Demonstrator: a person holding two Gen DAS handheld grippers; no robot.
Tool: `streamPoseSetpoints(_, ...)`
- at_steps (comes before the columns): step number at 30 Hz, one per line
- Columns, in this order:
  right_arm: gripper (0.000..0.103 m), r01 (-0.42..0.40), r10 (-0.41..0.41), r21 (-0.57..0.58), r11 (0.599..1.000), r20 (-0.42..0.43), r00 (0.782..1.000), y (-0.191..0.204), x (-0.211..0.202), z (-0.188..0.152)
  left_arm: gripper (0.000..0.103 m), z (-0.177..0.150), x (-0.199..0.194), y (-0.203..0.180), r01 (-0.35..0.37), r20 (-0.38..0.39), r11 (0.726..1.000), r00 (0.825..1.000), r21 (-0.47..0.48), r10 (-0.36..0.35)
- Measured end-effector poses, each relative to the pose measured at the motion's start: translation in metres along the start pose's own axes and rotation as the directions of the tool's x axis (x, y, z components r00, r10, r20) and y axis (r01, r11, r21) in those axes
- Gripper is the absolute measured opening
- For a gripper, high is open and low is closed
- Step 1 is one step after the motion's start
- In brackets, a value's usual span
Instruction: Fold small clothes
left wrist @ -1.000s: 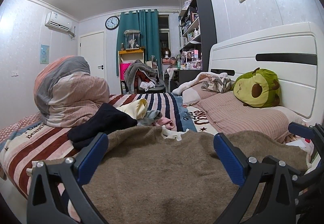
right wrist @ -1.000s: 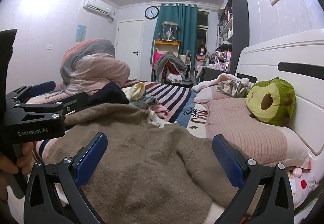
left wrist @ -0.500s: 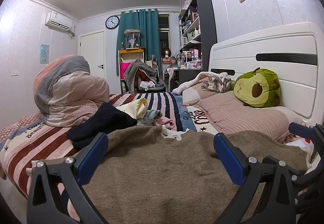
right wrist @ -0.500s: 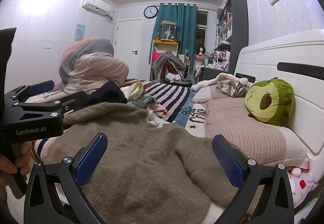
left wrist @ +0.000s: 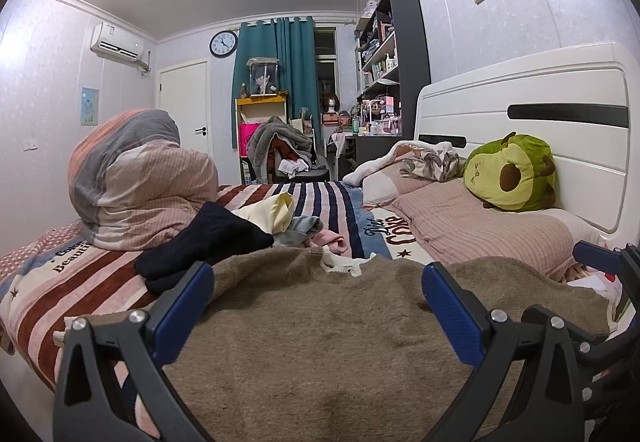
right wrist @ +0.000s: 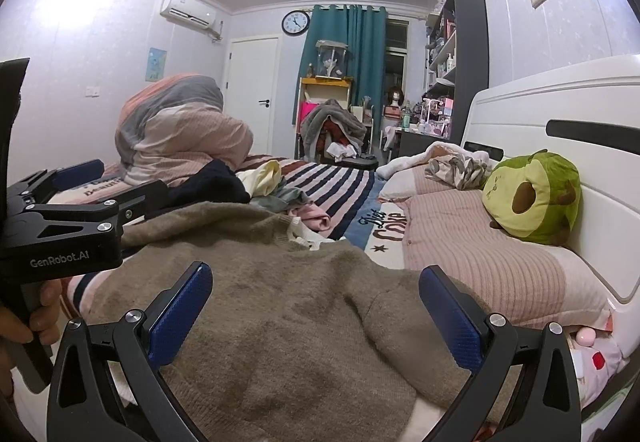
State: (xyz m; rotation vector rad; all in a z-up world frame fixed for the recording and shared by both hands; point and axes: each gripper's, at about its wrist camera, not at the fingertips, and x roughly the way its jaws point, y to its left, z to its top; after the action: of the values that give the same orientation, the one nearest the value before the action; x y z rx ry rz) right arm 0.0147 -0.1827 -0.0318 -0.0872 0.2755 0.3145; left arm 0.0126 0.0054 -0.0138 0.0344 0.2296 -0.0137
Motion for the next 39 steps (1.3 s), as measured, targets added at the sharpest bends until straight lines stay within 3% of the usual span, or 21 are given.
streamPoseSetpoints(10,0.103,0.012,-0.012,-0.011,1.000,-0.021,1.000,-0.002,0.005,-0.009,0.102,-0.007,0.009,0.027,0.022,-0.029,0.997,0.999,-0.068,-0.024)
streamPoseSetpoints(15,0.102,-0.021,0.022,0.018,1.000,-0.043,0.999,0.008,0.022,-0.009,0.102,-0.024,0.023,0.072,-0.033,-0.077,0.991,0.997,-0.129,0.023)
streamPoseSetpoints(18,0.103,-0.095,0.100,0.052,0.994,-0.089,0.991,0.013,0.039,-0.021,0.102,-0.043,0.034,0.116,-0.068,-0.127,0.981,0.991,-0.181,0.045)
streamPoseSetpoints(22,0.103,-0.153,0.174,0.119,0.981,-0.187,0.967,0.018,0.063,-0.039,0.102,-0.077,0.052,0.198,-0.213,-0.216,0.945,0.963,-0.247,0.161)
streamPoseSetpoints(25,0.103,-0.138,0.166,0.122,0.983,-0.260,0.951,0.020,0.075,-0.050,0.102,-0.111,0.060,0.266,-0.366,-0.314,0.888,0.909,-0.280,0.276)
streamPoseSetpoints(28,0.103,-0.117,0.142,0.100,0.988,-0.291,0.946,0.024,0.082,-0.053,0.102,-0.143,0.064,0.323,-0.464,-0.395,0.828,0.857,-0.316,0.329)
streamPoseSetpoints(30,0.103,-0.124,0.146,0.090,0.988,-0.301,0.942,0.026,0.085,-0.053,0.102,-0.156,0.066,0.348,-0.468,-0.408,0.805,0.857,-0.364,0.314)
streamPoseSetpoints(33,0.103,-0.140,0.158,0.080,0.987,-0.312,0.937,0.032,0.093,-0.052,0.102,-0.169,0.071,0.371,-0.415,-0.384,0.790,0.889,-0.451,0.248)
streamPoseSetpoints(35,0.103,-0.147,0.161,0.068,0.987,-0.319,0.934,0.037,0.098,-0.050,0.091,-0.172,0.080,0.376,-0.406,-0.383,0.787,0.893,-0.465,0.235)
streamPoseSetpoints(36,0.103,-0.148,0.160,0.062,0.987,-0.321,0.933,0.038,0.101,-0.049,0.073,-0.173,0.088,0.376,-0.410,-0.389,0.789,0.890,-0.458,0.237)
streamPoseSetpoints(39,0.103,-0.145,0.153,0.046,0.988,-0.325,0.933,0.040,0.102,-0.049,0.058,-0.168,0.104,0.364,-0.453,-0.407,0.800,0.866,-0.394,0.290)
